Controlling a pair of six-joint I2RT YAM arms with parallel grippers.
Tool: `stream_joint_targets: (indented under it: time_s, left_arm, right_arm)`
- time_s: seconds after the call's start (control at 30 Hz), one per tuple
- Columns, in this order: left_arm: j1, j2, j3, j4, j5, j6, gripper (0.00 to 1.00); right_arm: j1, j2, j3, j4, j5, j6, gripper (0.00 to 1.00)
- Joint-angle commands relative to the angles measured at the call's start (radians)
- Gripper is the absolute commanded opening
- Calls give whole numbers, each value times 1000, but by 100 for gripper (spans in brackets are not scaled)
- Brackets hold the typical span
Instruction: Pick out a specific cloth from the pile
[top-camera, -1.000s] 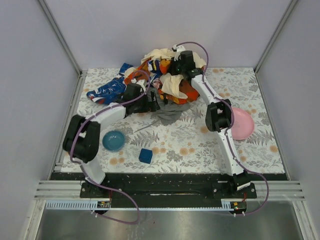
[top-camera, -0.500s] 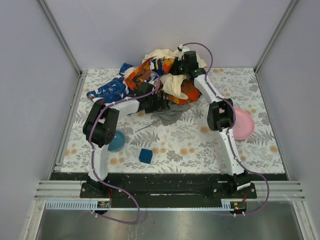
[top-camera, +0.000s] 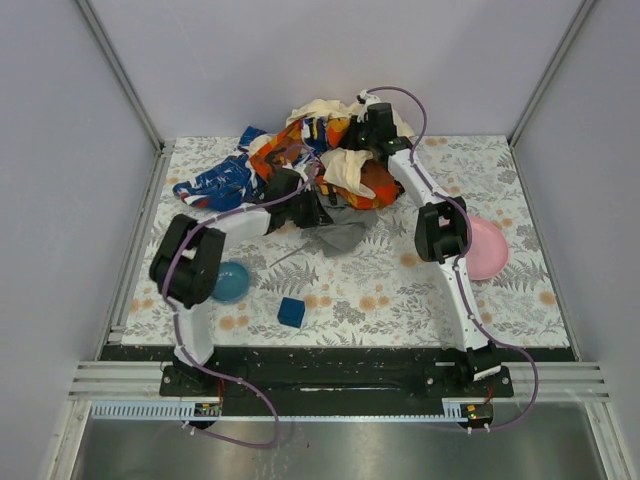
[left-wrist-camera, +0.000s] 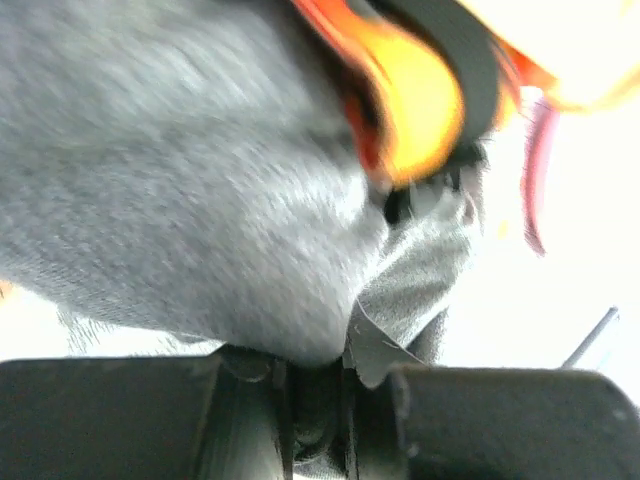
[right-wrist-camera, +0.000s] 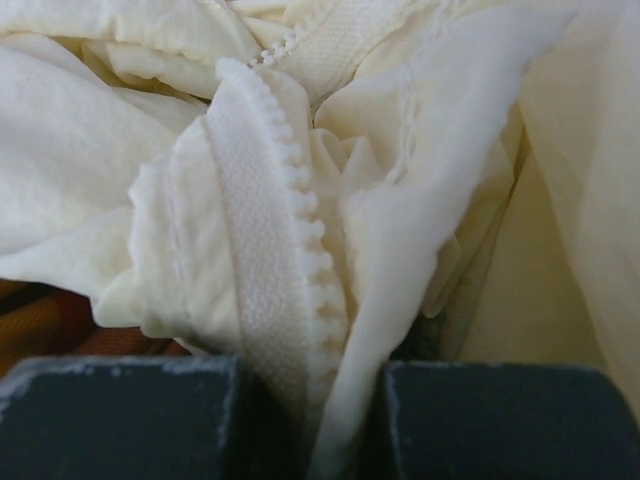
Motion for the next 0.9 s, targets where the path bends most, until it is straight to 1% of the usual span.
stream_joint_targets:
  time_s: [0.0, 0.07, 0.17, 0.27, 0.37, 0.43, 0.53, 0.63, 0.73, 0.87]
  left_arm:
    - [-49, -353, -69, 100, 159, 60, 0]
    - [-60, -461, -88, 97, 202, 88, 0]
    - [-84, -622, -91, 85, 219, 134, 0]
    - [-107, -772, -68, 55, 210, 195, 0]
    - [-110, -894, -20, 20, 158, 240, 0]
    - [-110, -937, 26, -30, 117, 264, 0]
    - [-110, -960, 108, -92, 118, 283, 0]
    - [-110, -962, 156, -132, 129, 278, 0]
    - [-110, -962, 165, -147, 129, 261, 0]
    - [-109, -971, 133, -146, 116, 223, 0]
  right_arm:
    - [-3, 19, -57, -184, 67, -9, 16]
    - [-3, 12, -63, -186, 58, -29, 19]
    - [-3, 6, -70, -184, 70, -48, 20]
    - [-3, 3, -74, -186, 93, -48, 20]
    - [-3, 3, -74, -192, 104, -46, 20]
    - [-3, 0, -74, -204, 88, -46, 26]
    - [-3, -21, -76, -217, 50, -56, 37]
    - [-3, -73, -73, -233, 36, -77, 52]
    - [-3, -170, -73, -264, 15, -114, 59]
    - [-3, -315, -94, -327, -17, -177, 78]
